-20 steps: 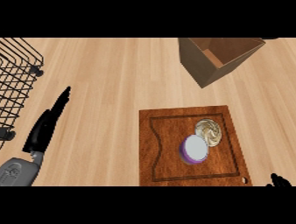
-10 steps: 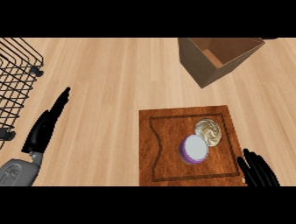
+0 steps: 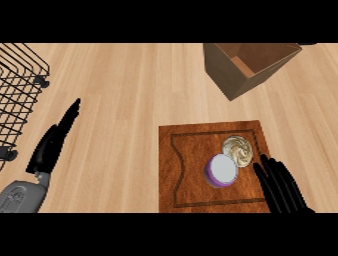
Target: Pick the can from the cutting board and place it in the cardboard box
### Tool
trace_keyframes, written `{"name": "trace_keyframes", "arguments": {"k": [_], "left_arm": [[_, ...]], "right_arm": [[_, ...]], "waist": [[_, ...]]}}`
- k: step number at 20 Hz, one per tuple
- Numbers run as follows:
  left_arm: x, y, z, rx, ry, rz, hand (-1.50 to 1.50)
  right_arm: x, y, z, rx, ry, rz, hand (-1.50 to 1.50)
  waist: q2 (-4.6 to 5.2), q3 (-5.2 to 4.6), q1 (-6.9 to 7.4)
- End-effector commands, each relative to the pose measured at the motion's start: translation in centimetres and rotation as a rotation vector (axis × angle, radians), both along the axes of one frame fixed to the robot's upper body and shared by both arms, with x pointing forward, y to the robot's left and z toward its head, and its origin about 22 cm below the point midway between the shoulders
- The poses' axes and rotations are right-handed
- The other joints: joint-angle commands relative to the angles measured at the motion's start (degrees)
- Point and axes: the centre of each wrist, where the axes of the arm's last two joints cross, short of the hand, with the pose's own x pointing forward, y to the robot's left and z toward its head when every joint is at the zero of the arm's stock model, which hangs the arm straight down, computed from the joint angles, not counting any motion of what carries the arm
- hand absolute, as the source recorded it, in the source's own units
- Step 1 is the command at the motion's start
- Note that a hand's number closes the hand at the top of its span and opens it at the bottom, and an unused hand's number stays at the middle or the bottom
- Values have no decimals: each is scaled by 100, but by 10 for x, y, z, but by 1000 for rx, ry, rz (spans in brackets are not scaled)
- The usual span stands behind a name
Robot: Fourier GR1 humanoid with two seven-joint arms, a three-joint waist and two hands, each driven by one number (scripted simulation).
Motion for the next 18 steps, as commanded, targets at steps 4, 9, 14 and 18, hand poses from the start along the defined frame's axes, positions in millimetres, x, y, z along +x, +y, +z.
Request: {"name": "trace_keyframes", "arguments": {"k": [4, 9, 14, 18], "left_arm": [[-3, -6, 13, 9, 2, -7, 0], [-4, -5, 11, -10, -6, -4, 0], [-19, 3, -17, -5, -3, 0, 0], [0, 2, -9, 3, -7, -6, 0]], "right_arm": [[20, 29, -8, -11, 30, 15, -150], [39, 1, 8, -42, 23, -20, -150], [43, 38, -16, -31, 45, 7, -150], [57, 37, -12, -15, 78, 34, -150]], "waist": [[-1, 1, 11], [1, 1, 7], [2, 0, 13], [4, 0, 3]]}}
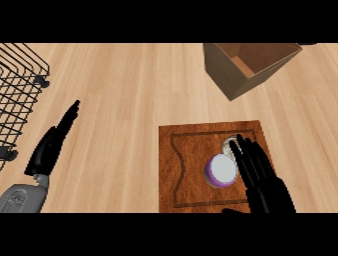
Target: Pick the can from the cutting board and place it in the cardboard box
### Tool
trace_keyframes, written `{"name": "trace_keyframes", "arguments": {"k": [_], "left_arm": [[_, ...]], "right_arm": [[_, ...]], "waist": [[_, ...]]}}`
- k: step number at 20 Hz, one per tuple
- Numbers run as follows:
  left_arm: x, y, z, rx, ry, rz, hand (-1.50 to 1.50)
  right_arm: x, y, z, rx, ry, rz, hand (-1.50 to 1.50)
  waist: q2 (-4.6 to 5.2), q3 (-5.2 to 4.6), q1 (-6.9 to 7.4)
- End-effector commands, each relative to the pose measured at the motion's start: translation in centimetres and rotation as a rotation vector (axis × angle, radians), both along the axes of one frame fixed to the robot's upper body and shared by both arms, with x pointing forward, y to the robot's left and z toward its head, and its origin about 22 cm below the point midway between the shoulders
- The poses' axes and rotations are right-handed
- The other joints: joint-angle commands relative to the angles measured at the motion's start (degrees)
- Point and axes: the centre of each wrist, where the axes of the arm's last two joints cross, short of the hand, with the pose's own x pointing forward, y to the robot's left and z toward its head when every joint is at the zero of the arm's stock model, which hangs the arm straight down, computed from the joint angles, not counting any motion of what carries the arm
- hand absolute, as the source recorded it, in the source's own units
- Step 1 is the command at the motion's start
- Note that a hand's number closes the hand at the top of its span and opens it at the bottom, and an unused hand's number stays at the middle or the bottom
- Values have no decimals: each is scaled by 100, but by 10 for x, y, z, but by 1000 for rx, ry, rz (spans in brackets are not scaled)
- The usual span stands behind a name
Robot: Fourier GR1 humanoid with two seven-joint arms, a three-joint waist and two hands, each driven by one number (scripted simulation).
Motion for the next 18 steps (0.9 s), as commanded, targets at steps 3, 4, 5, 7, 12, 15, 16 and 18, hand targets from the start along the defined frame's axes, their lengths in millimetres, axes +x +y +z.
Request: {"name": "trace_keyframes", "arguments": {"k": [3, 4, 5, 7, 12, 15, 16, 18], "left_arm": [[-5, -3, -11, 12, 8, 15, 0], [-7, -7, 1, 5, 13, -8, 0], [-8, -3, 12, 4, 5, -7, 0], [0, -12, 16, 18, 2, 11, 0], [-9, -6, 22, -3, 5, 2, 0], [-1, 6, 6, 7, 2, 3, 0], [9, 1, 16, 10, 0, 3, 0], [4, 3, 14, -12, 3, -1, 0]], "right_arm": [[1, 9, 0, 11, 20, 35, -150], [20, 0, 1, 26, 22, 18, -150], [0, 29, 3, 14, 30, 24, -150], [11, 8, -32, 19, 33, 17, -150], [36, 16, -19, 32, 31, 29, -150], [26, 34, -20, 6, 54, 47, -150], [30, 13, -30, 19, 49, 52, 150], [31, 25, -24, -106, -70, 9, 150]], "waist": [[-1, -1, -6], [-1, 0, 7], [-6, 0, 9], [-2, 1, 5], [-4, 1, 24], [0, -1, 7], [1, 0, 2], [-2, -2, 2]]}}
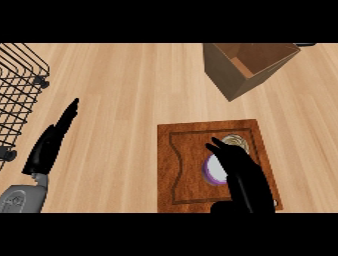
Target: Pick the can from the cutting board and place it in the cardboard box
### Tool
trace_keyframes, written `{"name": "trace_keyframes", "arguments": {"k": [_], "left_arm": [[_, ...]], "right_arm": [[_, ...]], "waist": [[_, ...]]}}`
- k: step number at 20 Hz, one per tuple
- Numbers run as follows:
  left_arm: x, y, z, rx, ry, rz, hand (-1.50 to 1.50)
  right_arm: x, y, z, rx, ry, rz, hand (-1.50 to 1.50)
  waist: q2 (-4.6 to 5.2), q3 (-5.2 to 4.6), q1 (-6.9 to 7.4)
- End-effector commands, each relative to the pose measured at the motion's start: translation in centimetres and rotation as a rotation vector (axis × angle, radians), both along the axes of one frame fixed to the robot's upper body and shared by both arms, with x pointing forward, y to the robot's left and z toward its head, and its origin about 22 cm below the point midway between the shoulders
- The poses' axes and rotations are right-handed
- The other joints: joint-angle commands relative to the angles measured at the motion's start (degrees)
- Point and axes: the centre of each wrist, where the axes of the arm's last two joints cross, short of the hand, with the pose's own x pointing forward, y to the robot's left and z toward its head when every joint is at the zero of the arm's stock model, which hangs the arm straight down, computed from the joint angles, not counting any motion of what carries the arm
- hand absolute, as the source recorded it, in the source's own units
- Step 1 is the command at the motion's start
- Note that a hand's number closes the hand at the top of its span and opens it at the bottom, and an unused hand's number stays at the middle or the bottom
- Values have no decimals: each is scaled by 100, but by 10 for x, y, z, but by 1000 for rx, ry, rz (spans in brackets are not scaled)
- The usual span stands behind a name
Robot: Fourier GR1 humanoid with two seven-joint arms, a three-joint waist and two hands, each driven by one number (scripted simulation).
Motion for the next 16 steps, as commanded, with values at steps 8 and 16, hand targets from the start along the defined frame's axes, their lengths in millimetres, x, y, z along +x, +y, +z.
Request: {"name": "trace_keyframes", "arguments": {"k": [8, 16], "left_arm": [[-7, -11, -2, 1, 21, -9, 0], [-5, -15, -12, 5, -5, 5, 0]], "right_arm": [[13, -1, -7, -82, -280, -53, 150], [-25, -14, 10, -71, -406, -139, 150]], "waist": [[38, 37, 22], [30, 35, -25]]}}
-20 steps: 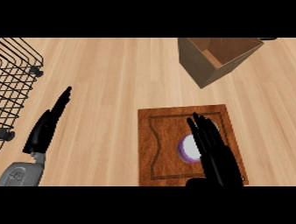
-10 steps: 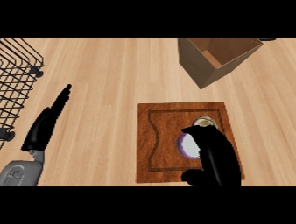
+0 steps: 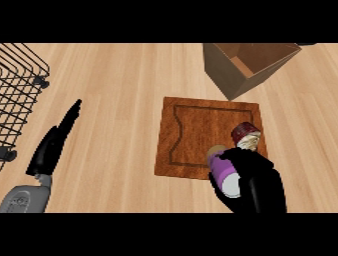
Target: Pick the can from the cutting board and place it in the cardboard box
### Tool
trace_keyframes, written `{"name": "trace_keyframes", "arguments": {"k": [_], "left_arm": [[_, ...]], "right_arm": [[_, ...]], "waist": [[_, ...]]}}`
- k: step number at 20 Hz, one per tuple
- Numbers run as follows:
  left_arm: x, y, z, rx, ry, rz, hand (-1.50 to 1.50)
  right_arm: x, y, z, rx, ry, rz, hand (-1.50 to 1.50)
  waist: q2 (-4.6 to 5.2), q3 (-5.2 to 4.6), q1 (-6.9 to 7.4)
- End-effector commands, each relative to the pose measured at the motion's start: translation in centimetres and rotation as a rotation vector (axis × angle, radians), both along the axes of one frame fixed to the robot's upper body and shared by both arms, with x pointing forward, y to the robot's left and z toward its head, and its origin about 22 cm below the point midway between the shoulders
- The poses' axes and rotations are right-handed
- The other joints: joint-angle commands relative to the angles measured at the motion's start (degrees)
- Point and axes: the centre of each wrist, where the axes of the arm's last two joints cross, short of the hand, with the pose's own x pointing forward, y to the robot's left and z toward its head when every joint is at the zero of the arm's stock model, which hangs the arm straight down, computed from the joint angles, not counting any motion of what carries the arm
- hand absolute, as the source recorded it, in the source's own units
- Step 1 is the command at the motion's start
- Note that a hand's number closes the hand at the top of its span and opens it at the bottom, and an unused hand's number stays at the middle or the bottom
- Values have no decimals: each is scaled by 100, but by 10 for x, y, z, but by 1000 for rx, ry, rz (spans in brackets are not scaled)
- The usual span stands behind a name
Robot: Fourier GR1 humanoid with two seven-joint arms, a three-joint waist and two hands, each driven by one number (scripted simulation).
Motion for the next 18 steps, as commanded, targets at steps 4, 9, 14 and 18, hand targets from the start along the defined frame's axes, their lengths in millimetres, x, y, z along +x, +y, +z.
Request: {"name": "trace_keyframes", "arguments": {"k": [4, 9, 14, 18], "left_arm": [[11, -4, 7, 1, -32, -36, 0], [13, -11, 13, 3, -62, -77, 0], [16, -22, 12, 2, -53, -125, 0], [21, -29, 16, 12, -51, -143, 0]], "right_arm": [[59, -4, 18, 42, 134, -351, 150], [81, -21, 16, 52, 308, -602, 150], [127, -11, 57, 39, 307, -812, 150], [161, 1, 102, -1, 271, -1007, 150]], "waist": [[166, -17, 262], [322, -56, 547], [297, -69, 810], [234, -76, 879]]}}
